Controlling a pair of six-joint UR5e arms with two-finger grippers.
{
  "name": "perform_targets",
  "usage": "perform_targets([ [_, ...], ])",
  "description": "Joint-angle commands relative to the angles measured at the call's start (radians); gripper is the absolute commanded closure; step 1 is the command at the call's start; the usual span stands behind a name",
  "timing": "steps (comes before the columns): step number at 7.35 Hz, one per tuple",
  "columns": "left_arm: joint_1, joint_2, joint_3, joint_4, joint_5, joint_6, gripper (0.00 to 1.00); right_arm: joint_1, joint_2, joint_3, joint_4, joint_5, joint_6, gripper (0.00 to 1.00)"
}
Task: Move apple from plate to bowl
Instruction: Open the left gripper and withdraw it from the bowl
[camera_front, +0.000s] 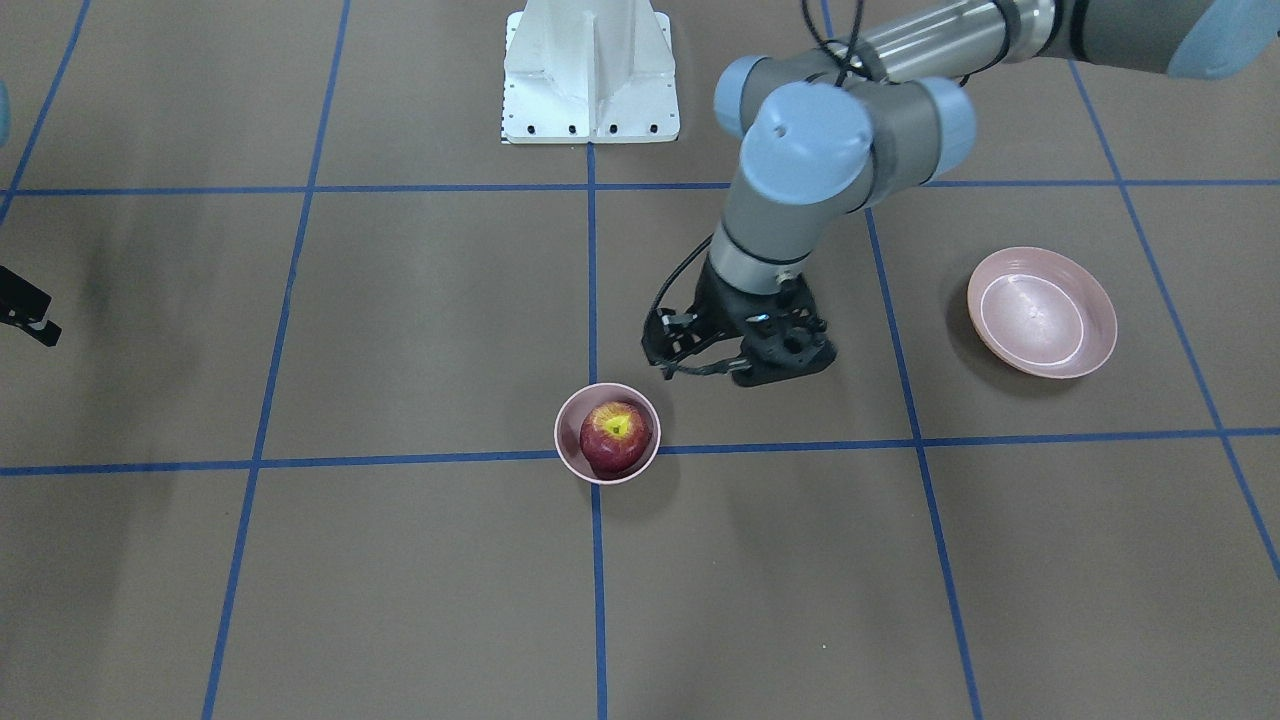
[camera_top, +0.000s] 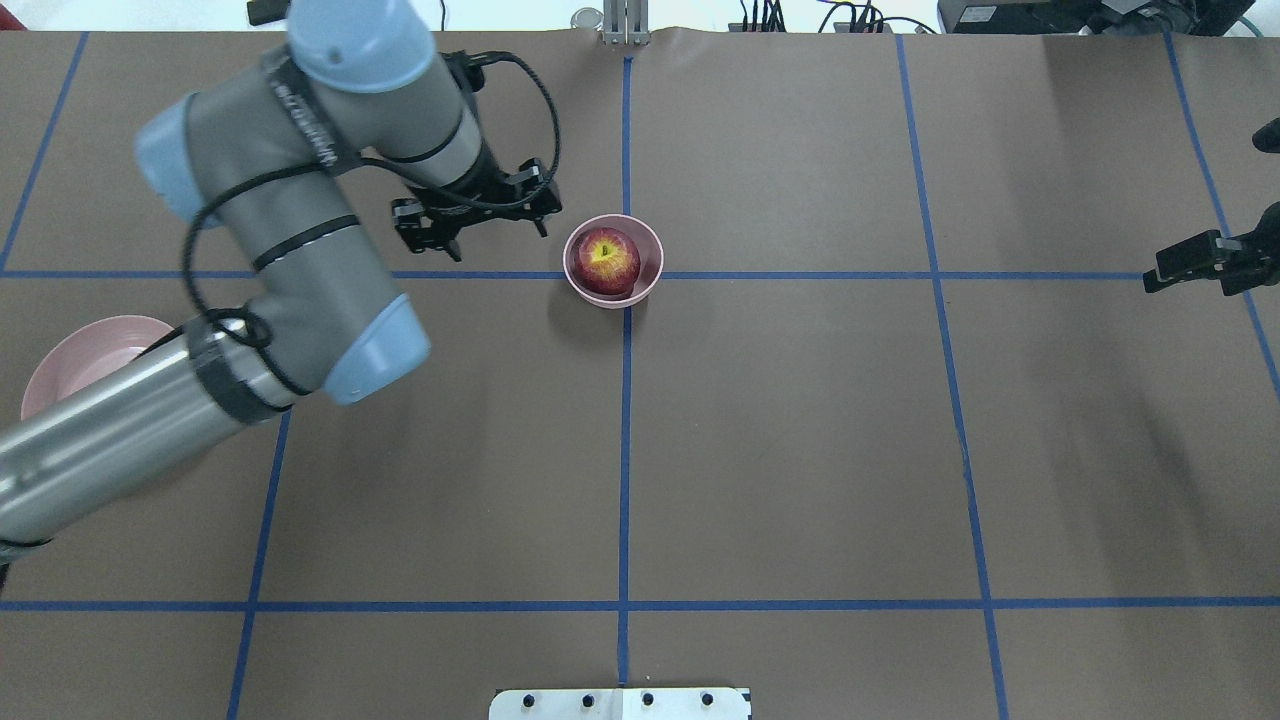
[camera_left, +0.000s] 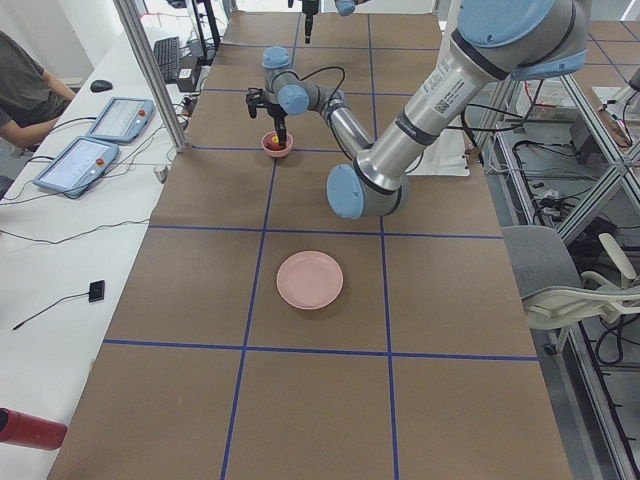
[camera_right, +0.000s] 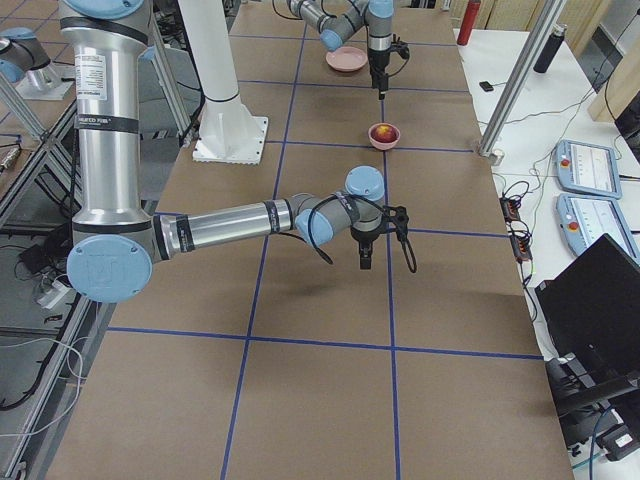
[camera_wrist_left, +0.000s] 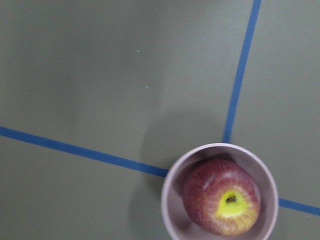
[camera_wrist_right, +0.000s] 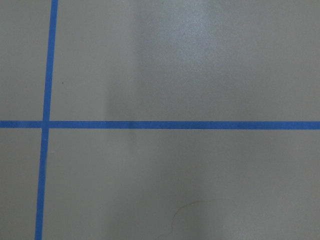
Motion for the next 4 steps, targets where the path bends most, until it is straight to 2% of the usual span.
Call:
perform_targets([
  [1, -0.099, 0.296, -0.276, 0.065, 0.0, 0.315, 0.02, 0.027, -0.008, 0.002, -0.006, 0.0, -0.025, 0.0],
  [2, -0.18, 0.446, -0.34, 0.053, -0.006, 0.483, 0.02, 0.035, -0.015, 0.005, -0.006, 0.0, -0.028, 0.0],
  [4, -0.379, 0.591, -0.321, 0.051, -0.144, 0.836, 0.02, 0.066, -0.037, 0.004, -0.009, 0.022, -0.08, 0.0],
])
